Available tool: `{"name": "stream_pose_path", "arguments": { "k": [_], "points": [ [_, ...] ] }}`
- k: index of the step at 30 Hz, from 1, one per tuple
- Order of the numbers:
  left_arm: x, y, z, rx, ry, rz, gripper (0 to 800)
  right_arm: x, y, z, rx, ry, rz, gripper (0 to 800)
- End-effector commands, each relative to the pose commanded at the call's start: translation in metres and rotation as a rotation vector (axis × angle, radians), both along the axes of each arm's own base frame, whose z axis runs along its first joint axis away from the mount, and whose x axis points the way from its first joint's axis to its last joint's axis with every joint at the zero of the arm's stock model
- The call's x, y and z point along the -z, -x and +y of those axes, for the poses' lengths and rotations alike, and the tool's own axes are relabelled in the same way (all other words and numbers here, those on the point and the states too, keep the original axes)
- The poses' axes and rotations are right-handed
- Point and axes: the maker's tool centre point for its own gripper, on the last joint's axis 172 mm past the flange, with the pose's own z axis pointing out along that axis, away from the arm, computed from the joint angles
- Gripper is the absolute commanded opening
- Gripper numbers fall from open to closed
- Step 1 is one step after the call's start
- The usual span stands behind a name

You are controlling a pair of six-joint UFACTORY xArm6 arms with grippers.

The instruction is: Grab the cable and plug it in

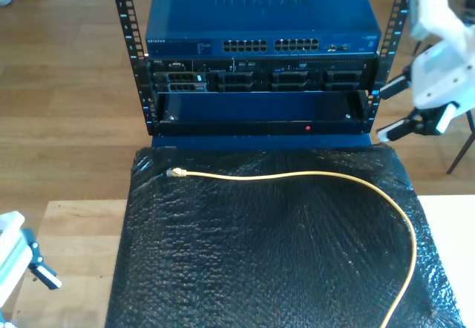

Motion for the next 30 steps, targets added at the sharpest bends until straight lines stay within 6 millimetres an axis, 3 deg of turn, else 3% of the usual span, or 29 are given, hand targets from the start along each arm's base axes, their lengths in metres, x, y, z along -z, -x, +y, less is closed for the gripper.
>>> {"name": "stream_pose_path", "arguments": {
  "k": [7, 18, 23, 30],
  "points": [
    [-0.002, -0.006, -0.01, 0.018, -0.013, 0.01, 800, 0.015, -0.011, 0.036, -0.039, 0.012, 0.004, 794],
    [-0.002, -0.007, -0.019, 0.022, -0.024, 0.028, 800, 0.009, -0.019, 0.093, -0.093, 0.019, -0.029, 796],
    [-0.002, -0.01, -0.027, 0.028, -0.023, 0.034, 800, 0.017, -0.025, 0.124, -0.121, 0.024, -0.027, 796],
    [0.0, -0.011, -0.036, 0.036, -0.033, 0.054, 800, 0.037, -0.034, 0.135, -0.133, 0.03, 0.007, 796]
  ]
}}
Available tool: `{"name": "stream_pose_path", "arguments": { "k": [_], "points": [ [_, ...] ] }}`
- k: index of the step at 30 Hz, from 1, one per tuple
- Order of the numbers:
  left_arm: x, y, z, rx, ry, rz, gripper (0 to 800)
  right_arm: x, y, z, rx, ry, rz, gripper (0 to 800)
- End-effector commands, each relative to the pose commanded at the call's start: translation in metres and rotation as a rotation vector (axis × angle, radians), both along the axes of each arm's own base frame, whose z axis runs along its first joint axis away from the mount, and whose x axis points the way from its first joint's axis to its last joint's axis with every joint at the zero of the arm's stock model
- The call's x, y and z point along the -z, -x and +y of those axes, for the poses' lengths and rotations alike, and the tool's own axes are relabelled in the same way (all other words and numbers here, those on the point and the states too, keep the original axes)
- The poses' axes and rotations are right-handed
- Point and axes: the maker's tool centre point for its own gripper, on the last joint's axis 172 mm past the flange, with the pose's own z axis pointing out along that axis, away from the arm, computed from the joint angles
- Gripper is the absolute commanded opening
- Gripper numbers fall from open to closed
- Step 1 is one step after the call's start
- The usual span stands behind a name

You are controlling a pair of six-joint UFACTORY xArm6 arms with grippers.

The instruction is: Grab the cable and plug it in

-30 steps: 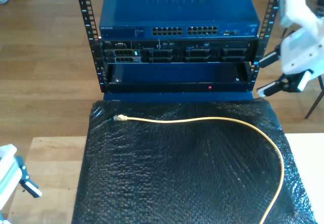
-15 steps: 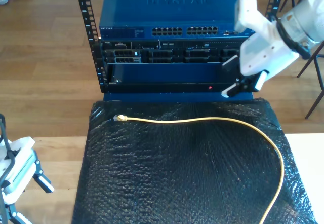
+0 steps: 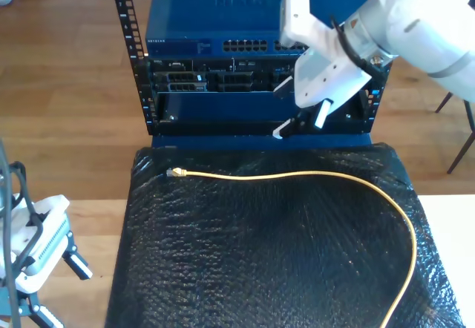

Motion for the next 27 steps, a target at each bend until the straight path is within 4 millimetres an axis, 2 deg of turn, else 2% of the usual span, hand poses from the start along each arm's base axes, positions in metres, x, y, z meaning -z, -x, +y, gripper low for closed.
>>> {"name": "stream_pose_path", "arguments": {
  "k": [5, 12, 18, 27],
  "points": [
    [0.002, 0.001, -0.001, -0.005, 0.002, 0.013, 800, 0.015, -0.006, 0.019, -0.013, 0.011, 0.005, 794],
    [0.001, -0.006, 0.002, -0.004, -0.009, -0.007, 800, 0.019, -0.009, 0.055, -0.048, 0.027, 0.009, 793],
    [-0.002, -0.011, 0.004, -0.006, -0.014, -0.02, 800, 0.022, -0.011, 0.07, -0.058, 0.054, 0.012, 793],
    [0.002, -0.019, 0.003, -0.001, -0.015, -0.009, 800, 0.045, -0.01, 0.094, -0.097, 0.105, 0.029, 793]
  ]
}}
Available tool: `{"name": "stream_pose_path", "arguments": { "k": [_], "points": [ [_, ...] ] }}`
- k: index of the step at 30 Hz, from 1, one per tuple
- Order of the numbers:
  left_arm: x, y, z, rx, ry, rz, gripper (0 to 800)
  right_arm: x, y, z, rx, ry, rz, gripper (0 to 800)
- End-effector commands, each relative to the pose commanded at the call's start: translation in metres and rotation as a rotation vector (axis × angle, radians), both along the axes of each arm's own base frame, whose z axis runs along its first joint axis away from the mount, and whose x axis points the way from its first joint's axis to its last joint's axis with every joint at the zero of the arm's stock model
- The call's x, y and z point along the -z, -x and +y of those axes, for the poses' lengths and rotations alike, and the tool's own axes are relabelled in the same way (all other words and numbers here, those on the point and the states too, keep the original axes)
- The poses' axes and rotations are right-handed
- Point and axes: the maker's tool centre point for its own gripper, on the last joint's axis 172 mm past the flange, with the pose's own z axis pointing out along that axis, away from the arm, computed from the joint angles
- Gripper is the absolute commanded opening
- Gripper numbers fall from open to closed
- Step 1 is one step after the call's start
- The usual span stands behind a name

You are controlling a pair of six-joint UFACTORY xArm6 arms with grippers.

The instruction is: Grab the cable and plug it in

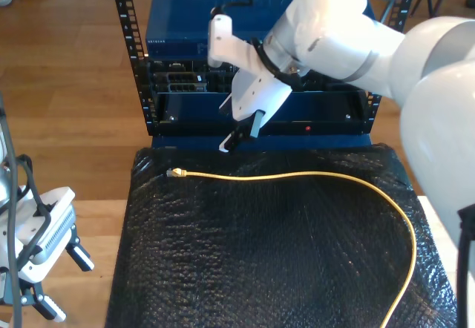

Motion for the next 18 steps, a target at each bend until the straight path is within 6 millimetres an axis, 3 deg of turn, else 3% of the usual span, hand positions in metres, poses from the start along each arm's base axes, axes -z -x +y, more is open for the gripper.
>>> {"name": "stream_pose_path", "arguments": {
  "k": [8, 13, 18],
  "points": [
    [-0.001, -0.014, -0.01, -0.011, -0.043, -0.006, 800, 0.017, -0.008, 0.007, -0.016, 0.112, -0.022, 794],
    [0.002, -0.03, -0.011, -0.031, -0.078, -0.044, 800, 0.025, -0.002, 0.022, -0.042, 0.119, -0.023, 792],
    [0.002, -0.032, -0.016, -0.026, -0.085, -0.044, 800, 0.034, -0.005, 0.031, -0.07, 0.156, -0.07, 792]
  ]
}}
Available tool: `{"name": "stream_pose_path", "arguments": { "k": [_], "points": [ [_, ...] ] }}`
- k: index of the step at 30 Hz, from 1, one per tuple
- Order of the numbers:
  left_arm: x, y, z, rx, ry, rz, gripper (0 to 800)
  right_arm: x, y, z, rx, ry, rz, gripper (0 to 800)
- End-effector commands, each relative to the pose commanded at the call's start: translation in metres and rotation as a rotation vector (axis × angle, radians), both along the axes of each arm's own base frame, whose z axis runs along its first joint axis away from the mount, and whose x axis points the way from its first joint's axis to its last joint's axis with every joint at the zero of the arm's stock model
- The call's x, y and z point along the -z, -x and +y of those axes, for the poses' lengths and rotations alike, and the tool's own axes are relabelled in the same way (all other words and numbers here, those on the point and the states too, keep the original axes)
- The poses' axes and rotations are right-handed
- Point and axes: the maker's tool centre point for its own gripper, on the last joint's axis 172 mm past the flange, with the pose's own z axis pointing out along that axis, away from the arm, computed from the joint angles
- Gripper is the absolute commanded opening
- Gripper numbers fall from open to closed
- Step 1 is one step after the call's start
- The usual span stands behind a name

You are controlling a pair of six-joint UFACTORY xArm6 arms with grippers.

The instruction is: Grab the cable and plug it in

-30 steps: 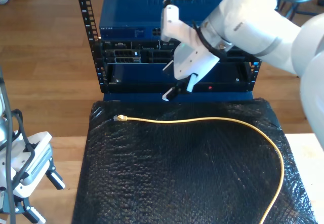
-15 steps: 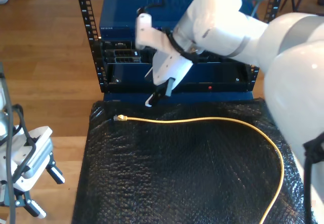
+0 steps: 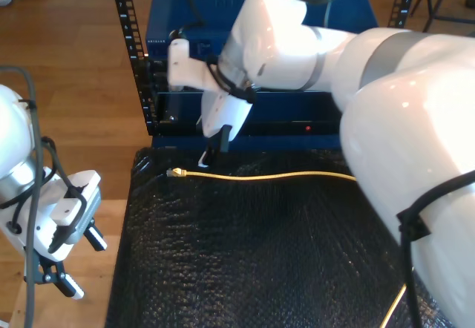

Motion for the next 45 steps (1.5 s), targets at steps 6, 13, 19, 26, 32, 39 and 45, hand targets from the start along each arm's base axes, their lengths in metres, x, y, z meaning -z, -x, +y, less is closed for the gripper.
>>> {"name": "stream_pose_path", "arguments": {
  "k": [6, 13, 19, 26, 32, 39, 45],
  "points": [
    [-0.001, -0.002, -0.001, -0.017, -0.004, 0.002, 800, 0.008, -0.012, -0.001, 0.033, 0.07, -0.039, 792],
    [-0.002, -0.003, -0.003, -0.021, 0.004, 0.0, 800, 0.023, -0.016, 0.009, 0.063, 0.094, -0.028, 792],
    [-0.002, -0.002, -0.002, -0.023, 0.004, 0.001, 800, 0.038, -0.017, 0.01, 0.097, 0.105, -0.003, 791],
    [-0.004, -0.005, -0.01, -0.041, 0.032, -0.005, 800, 0.053, -0.018, 0.021, 0.084, 0.127, -0.006, 780],
    [-0.004, -0.006, -0.015, -0.055, 0.052, -0.005, 800, 0.062, -0.026, 0.026, 0.079, 0.15, -0.02, 781],
    [-0.003, -0.004, -0.015, -0.057, 0.053, -0.002, 800, 0.067, -0.028, 0.024, 0.11, 0.199, -0.04, 781],
    [-0.002, -0.004, -0.015, -0.057, 0.054, -0.001, 800, 0.073, -0.03, 0.02, 0.133, 0.245, -0.061, 781]
  ]
}}
